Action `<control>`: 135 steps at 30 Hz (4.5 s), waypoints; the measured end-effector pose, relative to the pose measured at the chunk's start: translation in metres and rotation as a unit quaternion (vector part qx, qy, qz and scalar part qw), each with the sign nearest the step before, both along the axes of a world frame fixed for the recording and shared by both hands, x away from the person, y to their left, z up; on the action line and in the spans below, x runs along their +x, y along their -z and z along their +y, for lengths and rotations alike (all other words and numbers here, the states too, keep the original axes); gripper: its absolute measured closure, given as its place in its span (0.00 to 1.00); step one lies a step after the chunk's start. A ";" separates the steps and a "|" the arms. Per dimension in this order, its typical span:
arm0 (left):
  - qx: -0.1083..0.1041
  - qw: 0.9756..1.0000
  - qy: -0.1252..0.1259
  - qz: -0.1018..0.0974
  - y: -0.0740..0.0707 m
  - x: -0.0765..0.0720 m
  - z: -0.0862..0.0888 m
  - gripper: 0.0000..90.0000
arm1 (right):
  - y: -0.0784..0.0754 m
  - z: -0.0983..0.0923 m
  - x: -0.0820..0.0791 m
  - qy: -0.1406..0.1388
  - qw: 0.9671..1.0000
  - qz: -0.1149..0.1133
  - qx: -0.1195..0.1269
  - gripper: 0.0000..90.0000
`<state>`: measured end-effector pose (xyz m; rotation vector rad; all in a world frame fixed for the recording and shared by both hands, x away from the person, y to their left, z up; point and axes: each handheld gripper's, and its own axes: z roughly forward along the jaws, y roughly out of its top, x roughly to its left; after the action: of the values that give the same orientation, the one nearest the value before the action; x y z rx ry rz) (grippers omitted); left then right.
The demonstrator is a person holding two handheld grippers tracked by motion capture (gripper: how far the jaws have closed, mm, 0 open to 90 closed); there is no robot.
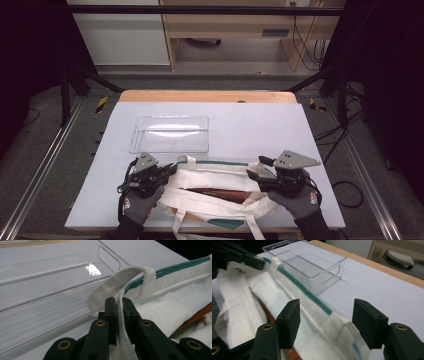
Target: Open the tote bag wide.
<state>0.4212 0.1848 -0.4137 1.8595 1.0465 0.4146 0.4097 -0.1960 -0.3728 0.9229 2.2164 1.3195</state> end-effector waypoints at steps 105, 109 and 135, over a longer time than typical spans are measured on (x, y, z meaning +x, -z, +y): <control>0.019 1.000 -0.003 -0.012 0.012 0.004 0.001 0.63 | 0.056 0.019 0.026 0.045 0.992 0.058 -0.100 0.99; 0.004 0.999 -0.013 -0.040 -0.003 -0.007 0.007 0.55 | 0.055 0.017 0.023 0.043 0.994 0.054 -0.087 0.97; 0.080 0.993 0.070 -0.043 0.005 -0.027 -0.037 0.65 | 0.047 0.034 -0.031 -0.043 0.996 0.068 -0.026 0.93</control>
<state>0.3941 0.1475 -0.4191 2.0246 0.8396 0.5031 0.3789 -0.1620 -0.4198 0.9327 2.4082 1.2633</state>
